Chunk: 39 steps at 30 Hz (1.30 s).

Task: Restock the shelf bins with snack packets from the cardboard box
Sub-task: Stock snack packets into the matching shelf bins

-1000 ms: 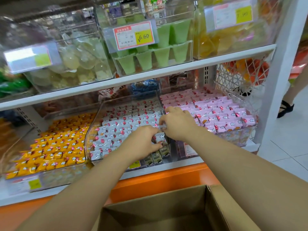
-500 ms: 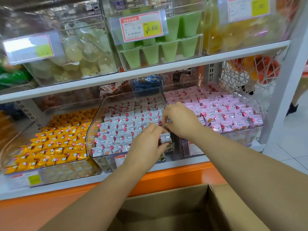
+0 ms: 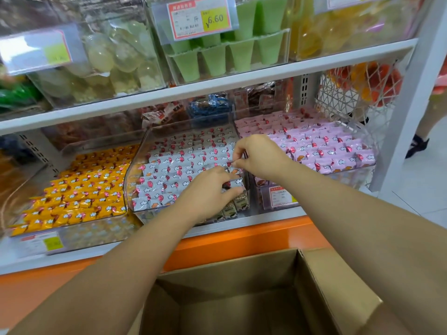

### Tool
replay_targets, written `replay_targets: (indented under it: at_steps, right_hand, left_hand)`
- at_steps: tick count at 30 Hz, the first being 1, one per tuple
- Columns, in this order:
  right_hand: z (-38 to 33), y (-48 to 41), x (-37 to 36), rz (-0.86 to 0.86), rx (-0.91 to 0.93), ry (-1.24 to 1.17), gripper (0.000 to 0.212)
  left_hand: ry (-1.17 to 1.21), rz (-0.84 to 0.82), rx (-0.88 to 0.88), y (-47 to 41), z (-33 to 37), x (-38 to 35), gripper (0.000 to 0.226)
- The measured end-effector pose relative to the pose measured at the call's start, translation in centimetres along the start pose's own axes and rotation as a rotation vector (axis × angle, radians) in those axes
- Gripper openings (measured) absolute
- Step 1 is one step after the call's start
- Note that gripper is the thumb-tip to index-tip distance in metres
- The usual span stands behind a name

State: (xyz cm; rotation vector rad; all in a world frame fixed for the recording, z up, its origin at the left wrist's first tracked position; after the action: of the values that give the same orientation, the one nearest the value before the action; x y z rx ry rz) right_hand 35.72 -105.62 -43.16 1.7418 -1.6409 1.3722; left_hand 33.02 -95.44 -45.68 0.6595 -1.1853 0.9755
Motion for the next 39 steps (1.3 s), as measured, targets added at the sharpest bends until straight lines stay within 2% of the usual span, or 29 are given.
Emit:
replay_targets:
  at_steps: [9, 13, 16, 19, 22, 25, 28, 32, 36, 37, 39]
  right_hand:
    - [0.2, -0.6, -0.2, -0.016, 0.023, -0.055, 0.013]
    - [0.2, -0.7, -0.2, -0.028, 0.043, 0.004, 0.005]
    - [0.2, -0.5, -0.6, -0.05, 0.049, 0.025, 0.007]
    - [0.0, -0.1, -0.6, -0.058, 0.054, 0.052, 0.009]
    - [-0.5, 0.0, -0.4, -0.057, 0.054, 0.165, 0.004]
    - [-1.4, -0.3, -0.4, -0.08, 0.061, 0.353, 0.015]
    - [-1.9, -0.6, -0.7, -0.143, 0.061, 0.488, 0.023]
    - [-1.9, -0.2, -1.5, -0.276, 0.029, 0.593, 0.024]
    - [-1.7, 0.9, -2.6, -0.343, 0.052, 0.512, 0.023]
    - [-1.6, 1.4, -2.6, -0.312, 0.072, 0.447, 0.023]
    - [-1.3, 2.4, -0.9, -0.142, 0.086, 0.286, 0.028]
  left_hand:
    - [0.078, 0.167, -0.013, 0.6, -0.1, 0.8, 0.035]
    - [0.059, 0.113, 0.049, -0.7, -0.1, 0.1, 0.035]
    - [0.113, 0.036, 0.118, -1.4, -0.8, -0.6, 0.035]
    - [0.114, 0.087, 0.119, -0.9, -0.9, -0.8, 0.036]
    - [0.083, 0.156, 0.086, 0.1, -1.0, -0.8, 0.037]
    - [0.115, 0.206, 0.095, -0.2, -1.6, -0.2, 0.028]
    - [0.077, 0.166, 0.203, -1.5, -2.4, -0.1, 0.017]
    - [-0.101, 0.087, 0.262, -3.0, -2.1, -0.8, 0.017]
    - [-0.159, 0.003, 0.274, -3.4, -1.8, -0.8, 0.022]
    - [-0.133, 0.002, 0.258, -3.0, -1.9, -0.7, 0.023]
    - [-0.06, 0.091, 0.213, -1.6, -2.2, -0.1, 0.029]
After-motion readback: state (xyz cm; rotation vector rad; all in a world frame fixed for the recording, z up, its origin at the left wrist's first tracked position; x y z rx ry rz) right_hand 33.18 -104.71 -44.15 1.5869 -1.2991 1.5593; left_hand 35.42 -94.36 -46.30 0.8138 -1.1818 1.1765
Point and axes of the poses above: each hand's wrist, its own y-axis away from the middle knuckle, its own x-axis out of the back of the hand, z = x × y, the point moved 8 cm from there along -y, towards the middle knuckle, and after that the axes turned 9 degrees about x, right-handed, at the moved point
